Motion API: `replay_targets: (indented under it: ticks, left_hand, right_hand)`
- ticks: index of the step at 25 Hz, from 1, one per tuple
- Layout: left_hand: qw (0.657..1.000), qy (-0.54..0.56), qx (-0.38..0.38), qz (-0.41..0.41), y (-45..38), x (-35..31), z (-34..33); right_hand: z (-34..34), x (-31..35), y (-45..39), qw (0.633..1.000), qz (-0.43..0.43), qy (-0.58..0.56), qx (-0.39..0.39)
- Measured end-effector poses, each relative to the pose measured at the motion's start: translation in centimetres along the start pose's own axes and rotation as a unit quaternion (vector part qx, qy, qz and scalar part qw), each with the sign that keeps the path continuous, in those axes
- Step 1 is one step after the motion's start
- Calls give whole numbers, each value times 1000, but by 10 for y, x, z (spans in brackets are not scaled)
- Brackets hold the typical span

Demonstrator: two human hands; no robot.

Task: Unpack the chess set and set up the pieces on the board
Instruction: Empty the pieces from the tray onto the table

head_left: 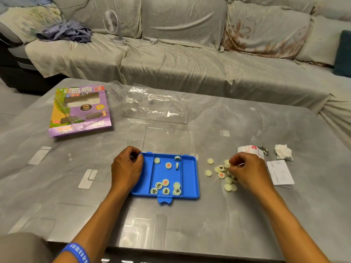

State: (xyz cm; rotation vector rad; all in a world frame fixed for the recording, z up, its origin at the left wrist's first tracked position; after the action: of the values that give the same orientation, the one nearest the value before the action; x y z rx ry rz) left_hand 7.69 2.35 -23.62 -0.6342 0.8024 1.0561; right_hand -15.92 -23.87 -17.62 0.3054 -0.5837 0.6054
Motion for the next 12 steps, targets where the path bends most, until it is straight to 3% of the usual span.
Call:
replay_targets:
  ticks: [3,6,8,10,12]
  left_hand:
    - [1000,6,3,7,3,-1,-1]
    - [1000,8,4,6,2,-2,-2]
    - [1000,8,6,7,2,-2,-1]
    - [1000,8,6,5,3,0,-1]
    - [1000,9,8,0,3,-1,-2]
  right_hand:
    - [-16,-6,7,994,-2,99,38]
    - [-33,48,21,983,149,103,-15]
    - [-63,94,31,960,263,94,6]
    - [-104,123,38,932,321,167,41]
    - [-129,126,38,916,324,226,72]
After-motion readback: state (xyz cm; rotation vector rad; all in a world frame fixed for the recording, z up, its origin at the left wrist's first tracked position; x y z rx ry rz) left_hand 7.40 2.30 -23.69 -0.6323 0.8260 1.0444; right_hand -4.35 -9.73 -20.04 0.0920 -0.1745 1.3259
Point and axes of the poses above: each hand's wrist, its own y-axis away from the middle knuckle, its own z-axis out of the back of the hand, x = y × z, the point moved 6 cm from there along -y, towards the middle knuckle, and after that the axes turned 5 degrees about x, right-handed, at the moved point
